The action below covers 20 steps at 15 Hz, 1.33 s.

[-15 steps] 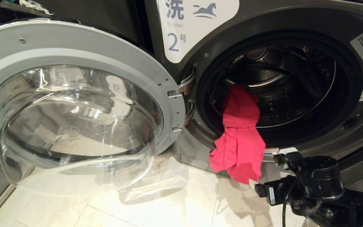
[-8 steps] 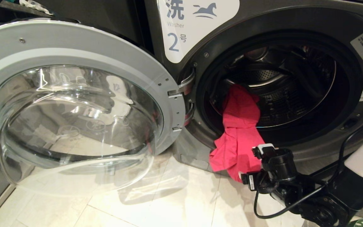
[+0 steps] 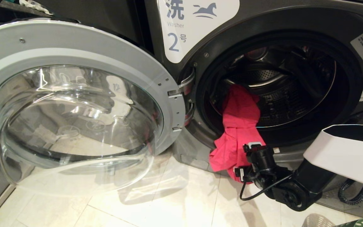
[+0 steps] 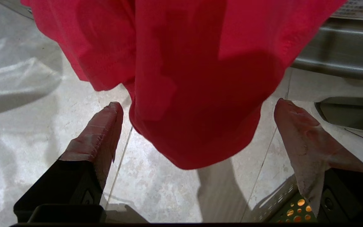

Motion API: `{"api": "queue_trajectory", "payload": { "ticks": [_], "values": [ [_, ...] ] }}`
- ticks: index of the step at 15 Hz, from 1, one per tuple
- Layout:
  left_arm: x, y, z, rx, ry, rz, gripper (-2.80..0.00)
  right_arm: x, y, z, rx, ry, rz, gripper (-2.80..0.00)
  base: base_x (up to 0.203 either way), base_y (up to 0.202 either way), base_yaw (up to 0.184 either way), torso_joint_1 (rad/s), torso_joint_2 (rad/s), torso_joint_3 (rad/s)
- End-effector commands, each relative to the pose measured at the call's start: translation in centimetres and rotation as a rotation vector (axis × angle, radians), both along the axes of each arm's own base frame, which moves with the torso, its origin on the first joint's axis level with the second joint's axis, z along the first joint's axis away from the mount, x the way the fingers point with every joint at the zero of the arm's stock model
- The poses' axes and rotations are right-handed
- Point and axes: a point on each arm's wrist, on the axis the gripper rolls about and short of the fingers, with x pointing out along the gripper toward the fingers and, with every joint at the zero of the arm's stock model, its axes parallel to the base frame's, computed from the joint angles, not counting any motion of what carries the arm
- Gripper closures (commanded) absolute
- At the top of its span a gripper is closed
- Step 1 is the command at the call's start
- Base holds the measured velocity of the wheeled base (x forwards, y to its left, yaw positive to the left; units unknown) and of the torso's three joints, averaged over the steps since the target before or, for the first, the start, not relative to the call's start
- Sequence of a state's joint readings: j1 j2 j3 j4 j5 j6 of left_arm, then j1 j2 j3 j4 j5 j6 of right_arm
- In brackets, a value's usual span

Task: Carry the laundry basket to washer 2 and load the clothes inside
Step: Place the clothes into the washing machine

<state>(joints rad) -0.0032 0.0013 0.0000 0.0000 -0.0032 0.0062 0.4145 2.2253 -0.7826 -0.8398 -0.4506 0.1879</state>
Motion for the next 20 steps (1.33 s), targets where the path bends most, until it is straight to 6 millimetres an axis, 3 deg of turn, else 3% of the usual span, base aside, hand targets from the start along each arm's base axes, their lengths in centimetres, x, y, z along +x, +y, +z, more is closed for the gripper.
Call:
{"api": "queue_trajectory", "payload": {
  "ticks": [1, 10, 11, 12, 20],
  "values": [
    [0.0, 0.0, 0.0, 0.000, 0.000, 0.000, 0.00, 1.1, 0.4, -1.1, -0.001, 0.000, -0.003, -2.80, 0.000, 0.000, 0.000, 0.000, 0.00, 0.000],
    [0.0, 0.0, 0.0, 0.000, 0.000, 0.000, 0.00, 3.8, -0.7, -1.7, 0.007, -0.038, -0.055, -2.80, 0.000, 0.000, 0.000, 0.000, 0.00, 0.000],
    [0.0, 0.0, 0.0, 0.000, 0.000, 0.000, 0.00, 4.0, -0.7, -1.8, 0.007, -0.039, -0.057, -1.21, 0.000, 0.000, 0.000, 0.000, 0.00, 0.000],
    [0.0, 0.0, 0.0, 0.000, 0.000, 0.000, 0.00, 4.1, -0.8, -1.9, 0.003, -0.038, -0.063, 0.00, 0.000, 0.000, 0.000, 0.000, 0.00, 0.000],
    [0.0, 0.0, 0.0, 0.000, 0.000, 0.000, 0.00, 3.4, -1.3, -0.3, 0.004, -0.053, -0.072, 0.00, 0.000, 0.000, 0.000, 0.000, 0.00, 0.000]
  ]
}}
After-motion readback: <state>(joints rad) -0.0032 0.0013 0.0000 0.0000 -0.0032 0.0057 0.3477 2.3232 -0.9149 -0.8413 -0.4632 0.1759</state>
